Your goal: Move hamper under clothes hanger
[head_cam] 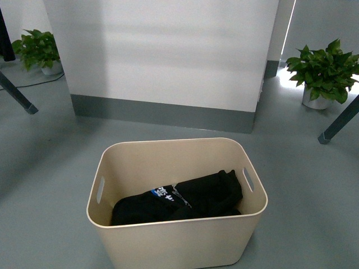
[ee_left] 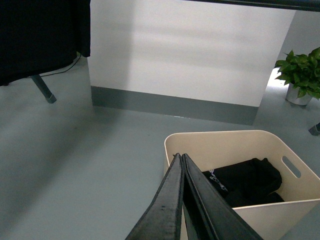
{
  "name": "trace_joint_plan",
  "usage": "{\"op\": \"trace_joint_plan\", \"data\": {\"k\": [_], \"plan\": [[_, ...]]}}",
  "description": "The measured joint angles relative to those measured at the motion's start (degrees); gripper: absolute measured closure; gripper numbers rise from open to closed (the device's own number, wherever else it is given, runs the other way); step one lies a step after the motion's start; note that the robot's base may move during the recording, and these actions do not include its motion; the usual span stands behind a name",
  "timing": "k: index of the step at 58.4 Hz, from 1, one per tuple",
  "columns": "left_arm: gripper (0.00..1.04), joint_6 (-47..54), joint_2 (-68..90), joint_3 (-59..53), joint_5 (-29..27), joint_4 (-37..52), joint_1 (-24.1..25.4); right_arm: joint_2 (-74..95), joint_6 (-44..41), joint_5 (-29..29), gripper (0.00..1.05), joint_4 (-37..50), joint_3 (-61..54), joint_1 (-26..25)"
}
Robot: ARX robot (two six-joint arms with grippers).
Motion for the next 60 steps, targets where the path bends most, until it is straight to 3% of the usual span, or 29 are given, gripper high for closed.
{"op": "trace_joint_plan", "data": {"k": [15,19,30,43,47,60], "plan": [[1.01,0.04,-0.15,0.0,0.07,-0.11,0.0,-1.55,0.0,0.02,1.02,-0.46,0.0,-0.02],[0.88,0.04,-0.15,0.0,0.04,-0.11,0.0,-1.55,-0.04,0.02,1.01,-0.46,0.0,-0.02],[0.56,0.04,-0.15,0.0,0.04,-0.11,0.0,-1.55,-0.02,0.02,0.71,-0.46,0.0,-0.02],[0.05,0.09,-0.15,0.0,0.07,-0.11,0.0,-1.55,-0.02,0.02,0.2,-0.46,0.0,-0.02],[0.07,0.2,-0.15,0.0,0.07,-0.11,0.0,-1.55,0.02,0.02,0.06,-0.46,0.0,-0.02],[0.07,0.2,-0.15,0.0,0.07,-0.11,0.0,-1.55,0.0,0.0,0.07,-0.46,0.0,-0.02]]}}
